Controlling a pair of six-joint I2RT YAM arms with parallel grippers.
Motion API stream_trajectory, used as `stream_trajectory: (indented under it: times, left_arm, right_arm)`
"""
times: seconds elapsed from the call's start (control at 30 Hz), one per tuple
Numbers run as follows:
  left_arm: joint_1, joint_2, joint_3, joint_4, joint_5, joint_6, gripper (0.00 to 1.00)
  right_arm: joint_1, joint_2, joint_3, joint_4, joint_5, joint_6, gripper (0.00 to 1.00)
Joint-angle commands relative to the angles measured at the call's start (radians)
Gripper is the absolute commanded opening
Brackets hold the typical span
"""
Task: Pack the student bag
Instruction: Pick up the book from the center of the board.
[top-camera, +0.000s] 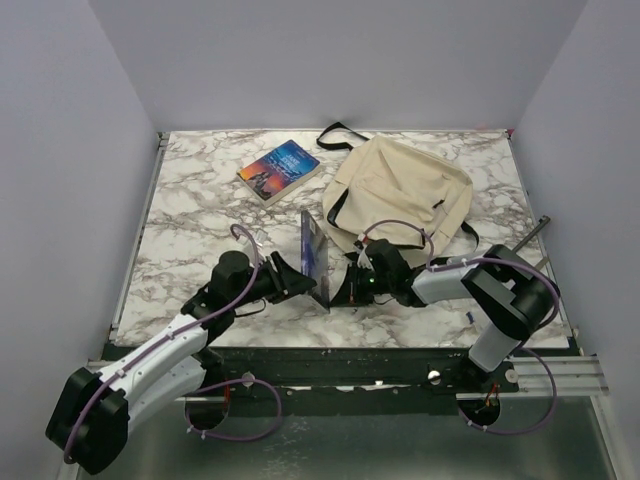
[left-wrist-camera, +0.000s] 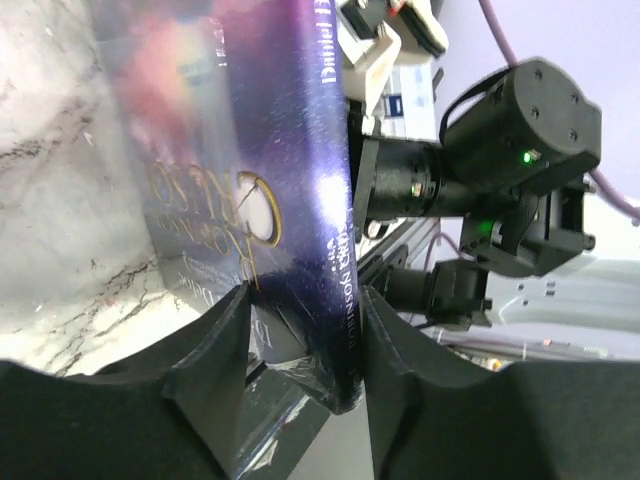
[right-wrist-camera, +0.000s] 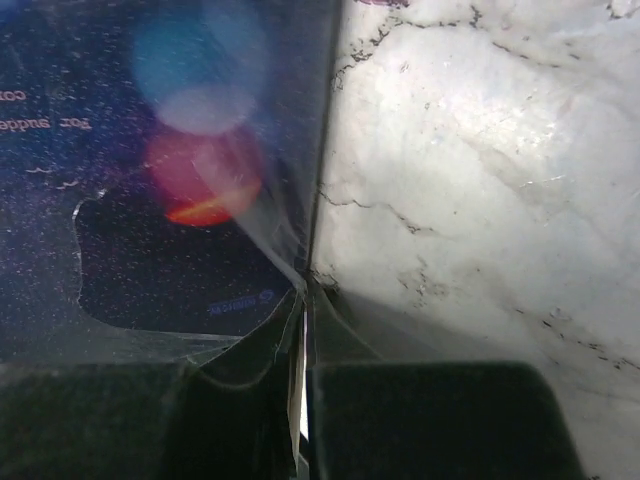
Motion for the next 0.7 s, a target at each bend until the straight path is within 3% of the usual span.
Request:
stream_trajectory:
  times: [0.0,0.13,0.17,0.23,0.5,0.67]
  left_arm:
    - [-0.005,0.04,0.007,0.061,0.049,0.025,0.36]
    - [-0.004,0.055,0.024,-0.032,-0.025,0.058,0.26]
    - [-0.004,0.055,0.029,-0.064,-0.042,0.069,0.27]
    - [-0.003,0.059,0.034,-0.08,-0.06,0.098,0.4]
    - [-0.004,0.176,0.113,-0.144,-0.068,0.167,0.5]
    - [-0.003,0.185,0.114,-0.144,-0.088,0.184,0.3]
  right_arm:
    - [0.01,0.026,-0.023,-0.182,0.115,-0.082,0.15]
    - [0.01,-0.048,-0.013,-0.239,0.136,-0.099,0.31]
    - [0.01,-0.068,-0.01,-0.257,0.142,-0.106,0.32]
    - [0.011,-0.095,-0.007,-0.275,0.156,-0.108,0.35]
    - [0.011,-0.073,0.011,-0.249,0.122,-0.113,0.36]
    - [0.01,-0.074,0.013,-0.255,0.11,-0.115,0.36]
